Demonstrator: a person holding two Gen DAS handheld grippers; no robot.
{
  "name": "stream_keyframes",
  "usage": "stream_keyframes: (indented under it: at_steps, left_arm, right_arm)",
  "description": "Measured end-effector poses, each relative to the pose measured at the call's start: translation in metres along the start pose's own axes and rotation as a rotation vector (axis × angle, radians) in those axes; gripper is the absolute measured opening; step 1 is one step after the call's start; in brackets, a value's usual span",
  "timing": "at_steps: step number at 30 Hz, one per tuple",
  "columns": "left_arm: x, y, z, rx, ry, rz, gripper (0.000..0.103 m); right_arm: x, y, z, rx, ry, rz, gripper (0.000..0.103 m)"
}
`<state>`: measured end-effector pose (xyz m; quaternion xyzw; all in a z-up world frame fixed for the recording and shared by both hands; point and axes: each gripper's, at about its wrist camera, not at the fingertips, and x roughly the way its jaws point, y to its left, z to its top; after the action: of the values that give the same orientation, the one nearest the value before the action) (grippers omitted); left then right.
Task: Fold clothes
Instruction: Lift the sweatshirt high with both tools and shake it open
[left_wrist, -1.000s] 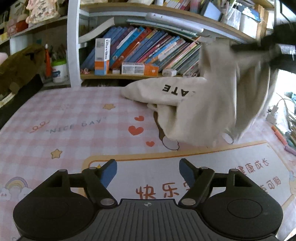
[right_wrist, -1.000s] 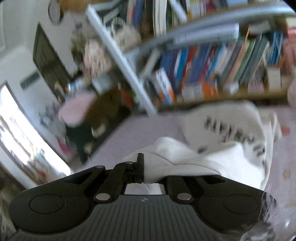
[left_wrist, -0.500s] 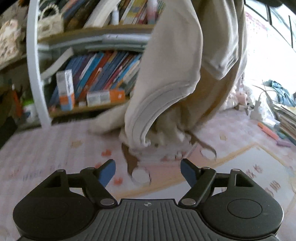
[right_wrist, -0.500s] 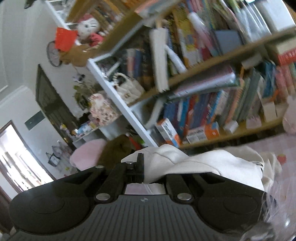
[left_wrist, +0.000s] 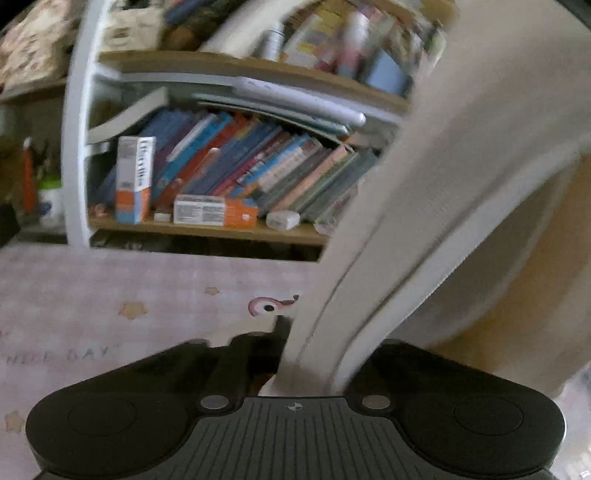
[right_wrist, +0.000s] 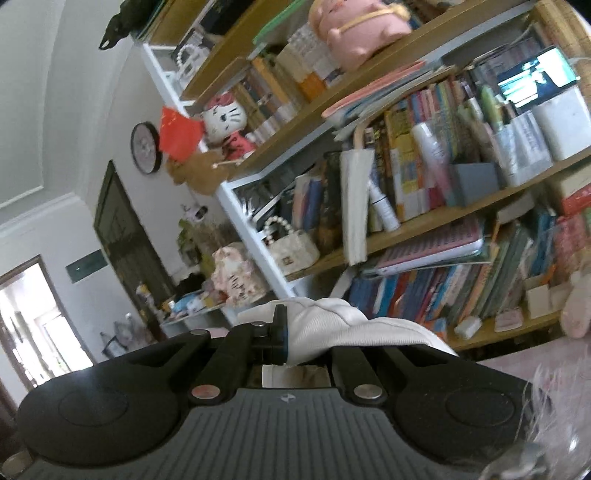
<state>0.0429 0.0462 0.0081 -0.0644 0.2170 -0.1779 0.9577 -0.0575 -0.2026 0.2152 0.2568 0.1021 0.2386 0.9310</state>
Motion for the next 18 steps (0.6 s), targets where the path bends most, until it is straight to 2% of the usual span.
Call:
stream_keyframes:
  at_steps: [3, 6, 11, 15, 18]
  left_arm:
    - [-0.031, 0.026, 0.014, -0.089, -0.073, 0.035, 0.003]
    - [-0.078, 0.051, 0.042, -0.148, -0.212, 0.118, 0.003]
    - [-0.162, 0.067, 0.102, -0.184, -0.518, 0.241, 0.003]
    - [-0.216, 0.047, 0.143, -0.095, -0.78, 0.278, 0.003]
    - [-0.249, 0.026, 0.167, -0.023, -0.963, 0.272, 0.003]
  right_arm:
    - [-0.007, -0.001, -0.001, 0.003, -0.002, 0.012, 0.003]
    - [-0.015, 0.006, -0.003, 0.017, 0.014, 0.091, 0.003]
    - [-0.032, 0.023, -0.008, 0.106, 0.047, 0.415, 0.003]
    - [-0.051, 0.031, -0.002, 0.157, -0.015, 0.67, 0.003]
    - [-0.067, 0.034, 0.004, 0.152, -0.079, 0.804, 0.003]
